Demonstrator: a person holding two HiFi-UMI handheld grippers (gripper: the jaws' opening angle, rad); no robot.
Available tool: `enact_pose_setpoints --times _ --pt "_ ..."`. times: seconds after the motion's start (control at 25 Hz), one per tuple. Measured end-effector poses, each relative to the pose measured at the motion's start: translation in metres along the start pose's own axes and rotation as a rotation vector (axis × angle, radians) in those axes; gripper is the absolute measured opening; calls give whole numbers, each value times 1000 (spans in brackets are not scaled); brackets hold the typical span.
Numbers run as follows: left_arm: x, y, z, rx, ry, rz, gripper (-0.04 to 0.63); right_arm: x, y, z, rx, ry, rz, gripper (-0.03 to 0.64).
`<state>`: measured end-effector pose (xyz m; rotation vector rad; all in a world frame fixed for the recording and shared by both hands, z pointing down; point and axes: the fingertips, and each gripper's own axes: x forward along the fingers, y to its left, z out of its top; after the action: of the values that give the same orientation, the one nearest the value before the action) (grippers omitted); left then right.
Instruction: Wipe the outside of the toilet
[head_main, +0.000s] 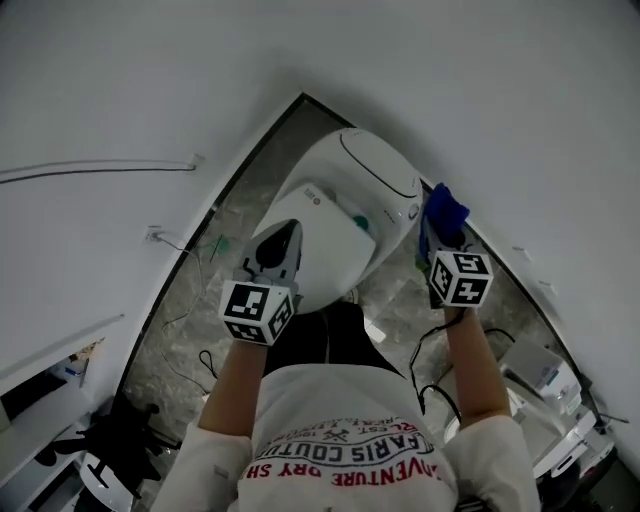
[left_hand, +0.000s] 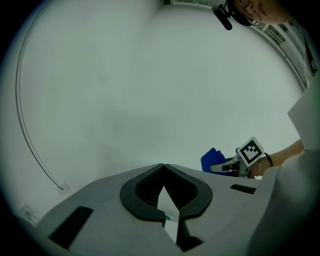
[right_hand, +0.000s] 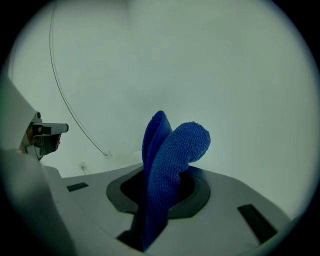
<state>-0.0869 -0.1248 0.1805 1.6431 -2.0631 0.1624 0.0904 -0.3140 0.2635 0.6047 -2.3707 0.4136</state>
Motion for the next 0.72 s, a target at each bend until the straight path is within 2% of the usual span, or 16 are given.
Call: enact_pose_setpoints --times 0.16,0.36,0.72 --pt "53 24 -43 -31 76 -14 6 70 -36 -19 27 55 14 72" --pt "113 55 -95 -63 133 -10 6 141 -69 -36 43 104 -17 72" --pt "175 91 -146 -166 127 -8 6 209 -60 -50 -7 161 6 72"
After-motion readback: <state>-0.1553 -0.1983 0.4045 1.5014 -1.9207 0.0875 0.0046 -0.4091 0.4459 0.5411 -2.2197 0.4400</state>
